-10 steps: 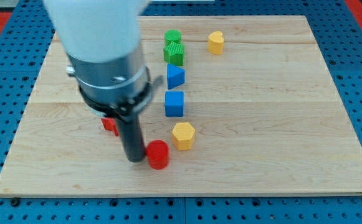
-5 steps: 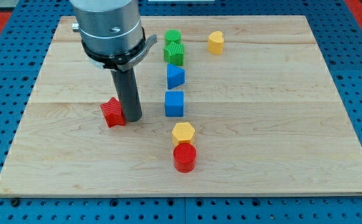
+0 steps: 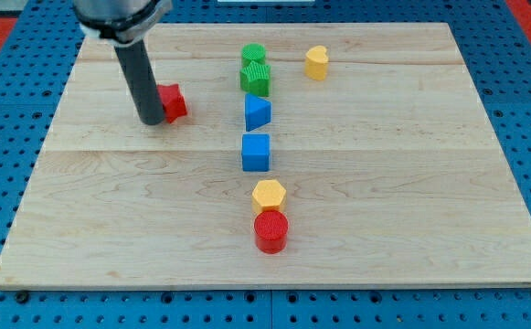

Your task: Move the red star above the green circle

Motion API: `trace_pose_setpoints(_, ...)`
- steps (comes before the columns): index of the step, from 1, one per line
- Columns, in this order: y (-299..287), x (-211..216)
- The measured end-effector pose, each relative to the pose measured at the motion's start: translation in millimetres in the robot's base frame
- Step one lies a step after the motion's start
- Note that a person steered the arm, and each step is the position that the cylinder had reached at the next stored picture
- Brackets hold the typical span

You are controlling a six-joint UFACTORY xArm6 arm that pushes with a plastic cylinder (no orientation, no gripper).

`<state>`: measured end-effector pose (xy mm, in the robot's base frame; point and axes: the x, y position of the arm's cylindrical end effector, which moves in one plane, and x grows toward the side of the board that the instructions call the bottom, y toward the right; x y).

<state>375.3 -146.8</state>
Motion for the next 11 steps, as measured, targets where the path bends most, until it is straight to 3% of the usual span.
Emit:
trace_pose_setpoints(2,63.2,-102.6)
trace_pose_setpoints(5,34.8,-157.1)
trace_pose_setpoints(9,105.1,-144.8)
trace_pose_setpoints(11,87.1,-126.1)
